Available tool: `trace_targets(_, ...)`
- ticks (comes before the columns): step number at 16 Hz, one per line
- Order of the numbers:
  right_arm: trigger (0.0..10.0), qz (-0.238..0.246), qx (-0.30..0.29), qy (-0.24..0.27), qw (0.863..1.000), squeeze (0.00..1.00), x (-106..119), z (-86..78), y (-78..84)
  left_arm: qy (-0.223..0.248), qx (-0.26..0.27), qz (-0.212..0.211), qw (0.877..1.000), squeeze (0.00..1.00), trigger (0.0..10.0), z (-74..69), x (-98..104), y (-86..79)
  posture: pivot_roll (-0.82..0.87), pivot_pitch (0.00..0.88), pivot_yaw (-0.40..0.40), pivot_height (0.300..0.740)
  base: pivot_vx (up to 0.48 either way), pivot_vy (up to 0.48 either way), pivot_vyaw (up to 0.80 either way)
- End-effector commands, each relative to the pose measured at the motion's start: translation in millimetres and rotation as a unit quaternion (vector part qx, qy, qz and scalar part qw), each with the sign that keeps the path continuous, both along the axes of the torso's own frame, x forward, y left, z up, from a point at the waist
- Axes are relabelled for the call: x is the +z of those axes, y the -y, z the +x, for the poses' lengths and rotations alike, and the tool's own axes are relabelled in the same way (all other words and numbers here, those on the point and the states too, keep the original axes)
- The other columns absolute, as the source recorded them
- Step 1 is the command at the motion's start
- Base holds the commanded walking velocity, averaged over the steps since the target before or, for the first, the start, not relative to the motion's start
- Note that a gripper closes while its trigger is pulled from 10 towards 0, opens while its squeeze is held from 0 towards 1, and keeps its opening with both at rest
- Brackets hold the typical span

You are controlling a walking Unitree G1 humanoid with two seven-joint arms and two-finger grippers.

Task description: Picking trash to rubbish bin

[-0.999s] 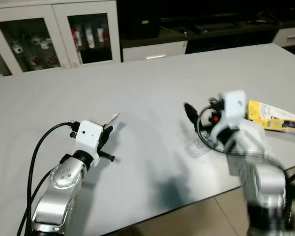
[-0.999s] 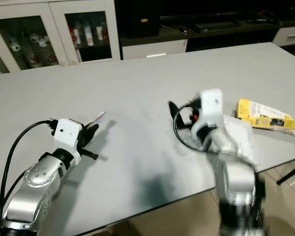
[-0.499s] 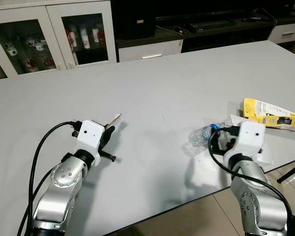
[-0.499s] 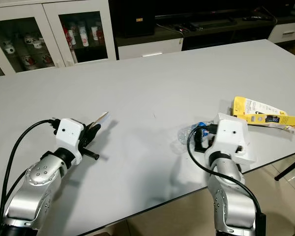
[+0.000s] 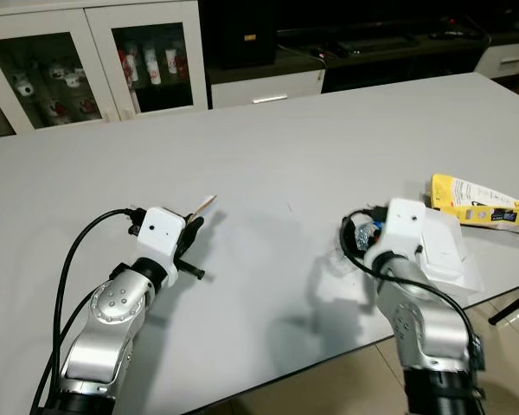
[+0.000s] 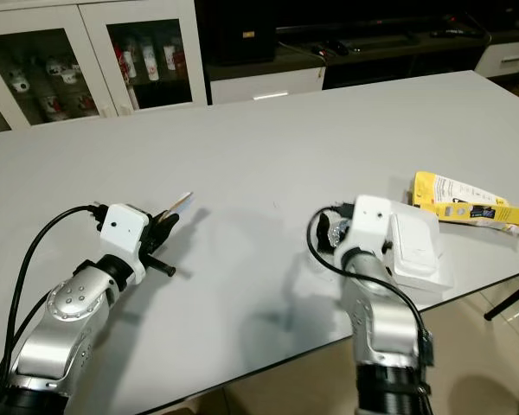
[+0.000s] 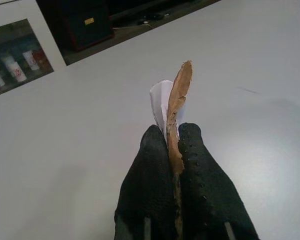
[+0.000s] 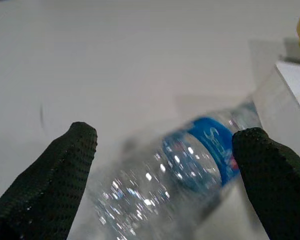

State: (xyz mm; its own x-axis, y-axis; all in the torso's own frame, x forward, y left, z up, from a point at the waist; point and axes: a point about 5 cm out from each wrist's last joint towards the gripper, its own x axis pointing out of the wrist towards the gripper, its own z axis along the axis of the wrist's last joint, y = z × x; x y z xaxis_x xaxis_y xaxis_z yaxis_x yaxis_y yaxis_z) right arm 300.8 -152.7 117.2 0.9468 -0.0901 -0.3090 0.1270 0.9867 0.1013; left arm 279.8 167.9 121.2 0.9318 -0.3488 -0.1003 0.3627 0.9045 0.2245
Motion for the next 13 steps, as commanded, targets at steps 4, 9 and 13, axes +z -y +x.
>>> trace_targets(4,10.0,-0.005,-0.003,-0.016,1.000,0.00,-8,2.5,-8.8,0.007,-0.024,0.001,1.000,0.00,10.0,2.3,2,5.4,0.03,0.000,-0.034,0.740,0.000,0.000,0.00)
trace_targets(9,10.0,-0.043,-0.040,-0.041,0.997,0.00,-21,-1.6,0.1,0.005,-0.051,-0.004,0.999,0.00,10.0,5.2,-1,10.8,0.01,0.000,-0.032,0.740,0.000,0.000,0.00)
trace_targets(13,10.0,-0.033,-0.054,-0.073,0.995,0.00,-34,-6.9,7.6,-0.004,-0.103,-0.009,0.995,0.00,10.0,-0.3,-4,21.5,0.02,0.000,-0.039,0.740,0.000,0.000,0.00)
